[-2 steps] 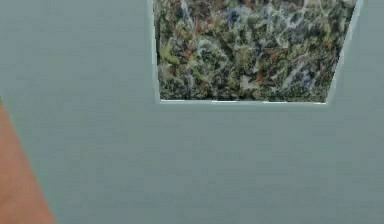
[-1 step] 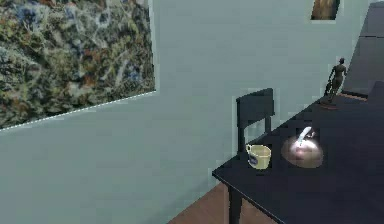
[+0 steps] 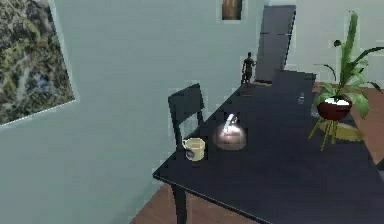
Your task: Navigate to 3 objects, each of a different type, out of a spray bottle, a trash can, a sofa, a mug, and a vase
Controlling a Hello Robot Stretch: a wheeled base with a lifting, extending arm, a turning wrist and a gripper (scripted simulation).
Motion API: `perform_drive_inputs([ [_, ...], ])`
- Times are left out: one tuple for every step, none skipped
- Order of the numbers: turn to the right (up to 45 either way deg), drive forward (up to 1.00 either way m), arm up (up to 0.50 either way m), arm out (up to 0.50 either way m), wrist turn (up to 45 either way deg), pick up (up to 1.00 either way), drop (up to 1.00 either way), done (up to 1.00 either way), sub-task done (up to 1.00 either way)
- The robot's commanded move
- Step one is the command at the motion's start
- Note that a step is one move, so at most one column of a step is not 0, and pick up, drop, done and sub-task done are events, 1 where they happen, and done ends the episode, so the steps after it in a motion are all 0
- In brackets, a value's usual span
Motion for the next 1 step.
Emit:
perform_drive_inputs([
  [0.0, 0.00, 0.00, 0.00, 0.0, 0.00, 0.00, 0.00, 1.00],
])
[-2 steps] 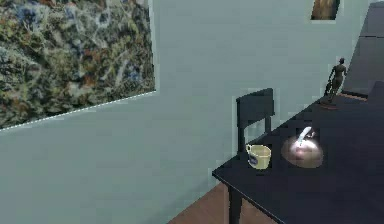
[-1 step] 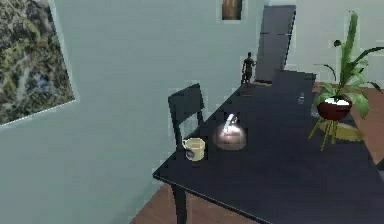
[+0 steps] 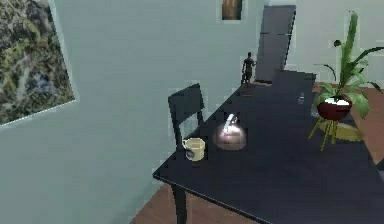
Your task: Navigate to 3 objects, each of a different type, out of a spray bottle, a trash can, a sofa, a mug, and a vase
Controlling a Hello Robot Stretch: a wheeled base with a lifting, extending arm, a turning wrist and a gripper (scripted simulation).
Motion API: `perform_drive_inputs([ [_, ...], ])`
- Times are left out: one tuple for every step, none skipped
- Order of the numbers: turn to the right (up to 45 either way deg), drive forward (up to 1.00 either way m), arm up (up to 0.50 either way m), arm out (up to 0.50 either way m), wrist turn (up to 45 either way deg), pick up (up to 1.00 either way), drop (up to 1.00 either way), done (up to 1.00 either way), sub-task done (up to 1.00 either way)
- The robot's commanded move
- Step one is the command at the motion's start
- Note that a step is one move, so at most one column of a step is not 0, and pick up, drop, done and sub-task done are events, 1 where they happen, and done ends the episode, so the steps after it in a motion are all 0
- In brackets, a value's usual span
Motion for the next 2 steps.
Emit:
perform_drive_inputs([
  [-45.0, 0.00, 0.00, 0.00, 0.0, 0.00, 0.00, 0.00, 0.00],
  [-45.0, 0.00, 0.00, 0.00, 0.0, 0.00, 0.00, 0.00, 0.00],
])
